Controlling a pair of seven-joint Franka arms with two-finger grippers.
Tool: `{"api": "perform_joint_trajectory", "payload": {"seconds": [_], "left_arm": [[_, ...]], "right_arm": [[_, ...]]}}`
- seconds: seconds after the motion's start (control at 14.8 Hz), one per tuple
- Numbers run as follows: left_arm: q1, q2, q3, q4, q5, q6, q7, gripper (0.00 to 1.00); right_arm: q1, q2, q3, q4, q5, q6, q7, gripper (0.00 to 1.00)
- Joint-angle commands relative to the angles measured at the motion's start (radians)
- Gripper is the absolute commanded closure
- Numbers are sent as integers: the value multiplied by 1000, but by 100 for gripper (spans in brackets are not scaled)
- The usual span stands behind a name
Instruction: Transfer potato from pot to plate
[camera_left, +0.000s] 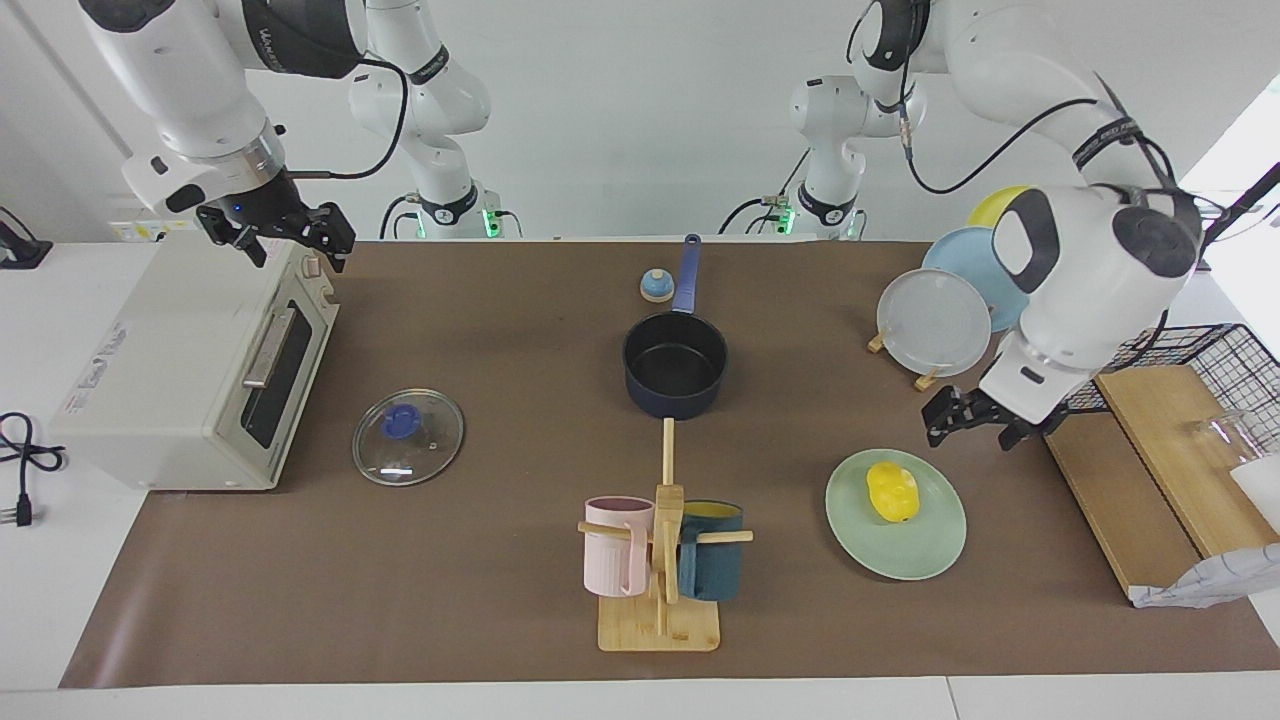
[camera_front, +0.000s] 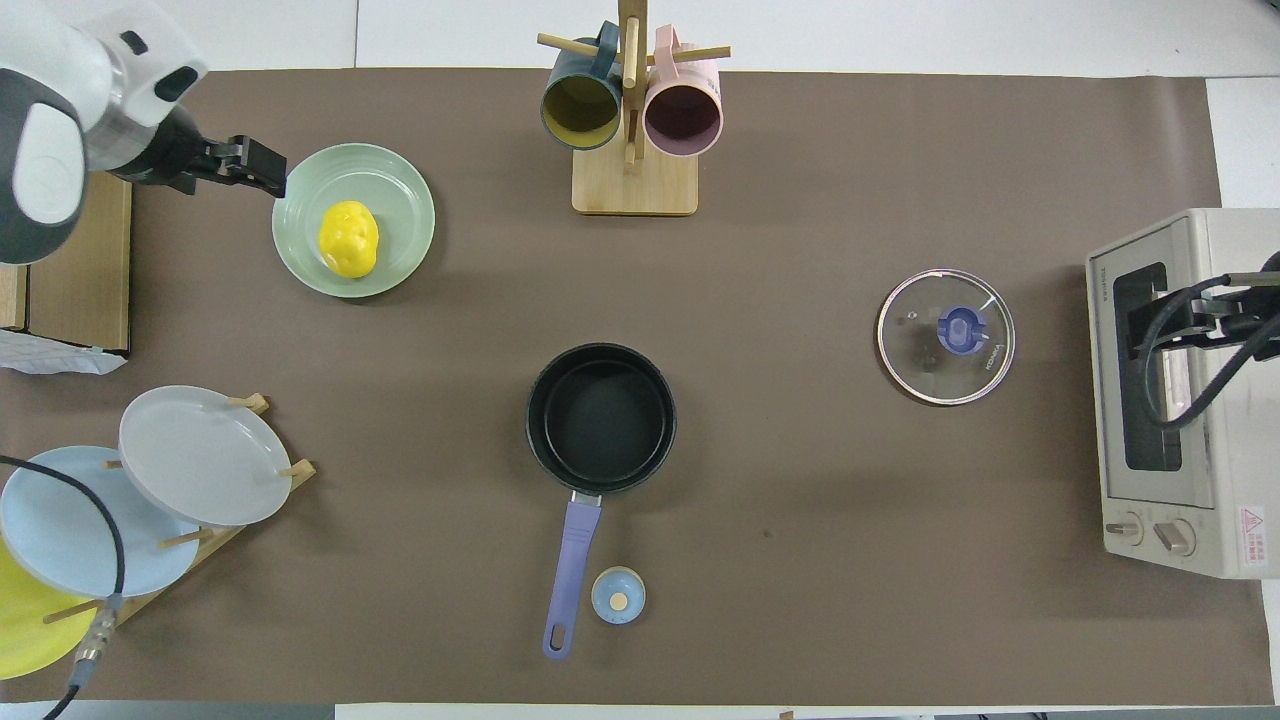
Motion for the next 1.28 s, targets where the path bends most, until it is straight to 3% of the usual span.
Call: {"api": "perform_joint_trajectory", "payload": {"seconds": [0.0,0.27,0.74,0.94,1.21], "left_arm": [[2,-139,19,-39,-7,-104,-3,0],[2,-276,22,-104,5,-218,0,0],[-10,-432,17,-402,7,-135,-79,0],[-5,-432,5,-384,5,-143,-78,0],[15,-417,-24,-268,5,-270,-76,0]], "right_arm": [[-5,5,11,15,27,1,-11,0],[-4,3,20,15,27,28,-11,0],[-4,3,20,17,25,37,-19,0],[-4,5,20,17,25,51,-19,0],[-4,5,22,17,24,50,-21,0]]}}
